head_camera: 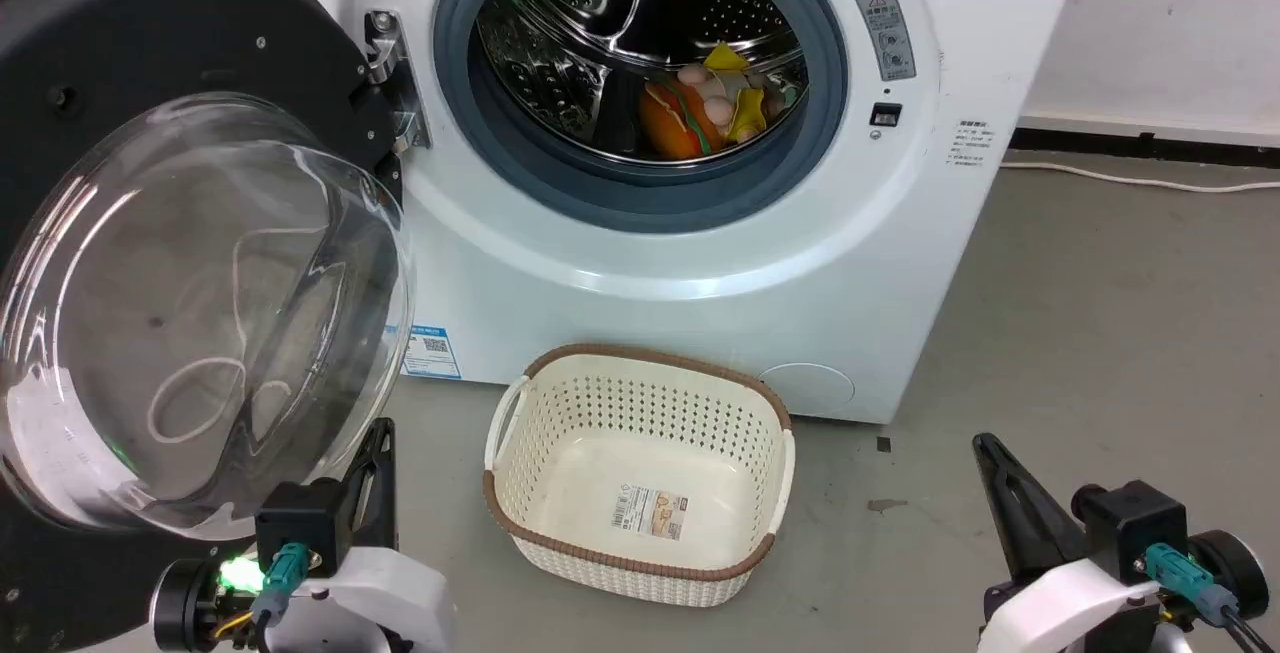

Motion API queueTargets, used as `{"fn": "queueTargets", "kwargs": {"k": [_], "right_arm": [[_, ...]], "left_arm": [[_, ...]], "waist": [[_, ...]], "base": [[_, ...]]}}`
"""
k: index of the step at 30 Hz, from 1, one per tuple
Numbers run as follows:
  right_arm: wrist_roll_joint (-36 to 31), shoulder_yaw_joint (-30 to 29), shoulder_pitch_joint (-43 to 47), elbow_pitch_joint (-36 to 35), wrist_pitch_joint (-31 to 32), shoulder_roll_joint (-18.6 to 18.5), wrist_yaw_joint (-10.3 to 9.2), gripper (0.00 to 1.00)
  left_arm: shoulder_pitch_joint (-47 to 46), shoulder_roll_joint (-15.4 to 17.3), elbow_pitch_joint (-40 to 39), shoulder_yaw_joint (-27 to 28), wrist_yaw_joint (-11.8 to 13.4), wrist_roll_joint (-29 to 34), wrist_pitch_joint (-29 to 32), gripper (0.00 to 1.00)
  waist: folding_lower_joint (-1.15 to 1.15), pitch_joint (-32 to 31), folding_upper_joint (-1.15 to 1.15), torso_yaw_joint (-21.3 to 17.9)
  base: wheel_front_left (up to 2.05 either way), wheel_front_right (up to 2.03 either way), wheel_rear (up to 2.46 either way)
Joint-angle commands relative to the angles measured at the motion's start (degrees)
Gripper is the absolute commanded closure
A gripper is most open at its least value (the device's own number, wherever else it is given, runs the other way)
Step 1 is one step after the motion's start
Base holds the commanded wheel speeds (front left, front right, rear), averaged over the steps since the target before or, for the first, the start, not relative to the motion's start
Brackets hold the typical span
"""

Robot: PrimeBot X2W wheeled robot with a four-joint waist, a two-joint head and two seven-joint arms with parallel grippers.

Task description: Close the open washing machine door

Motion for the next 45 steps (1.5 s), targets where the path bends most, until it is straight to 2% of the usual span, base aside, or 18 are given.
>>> {"fn": "queueTargets", "kwargs": {"k": [1, 45], "right_arm": [[-0.4, 0.0, -0.7, -0.3, 0.1, 0.3, 0.05, 1.00], [-0.4, 0.0, -0.7, -0.3, 0.1, 0.3, 0.05, 1.00]], "left_arm": [[0.8, 0.0, -0.2, 0.0, 0.2, 0.1, 0.0, 1.00], [0.8, 0.0, -0.2, 0.0, 0.2, 0.1, 0.0, 1.00]], "waist": [[0.00, 0.0, 0.00, 0.0], [0.00, 0.0, 0.00, 0.0]], "base": [[0.00, 0.00, 0.00], [0.00, 0.00, 0.00]]}}
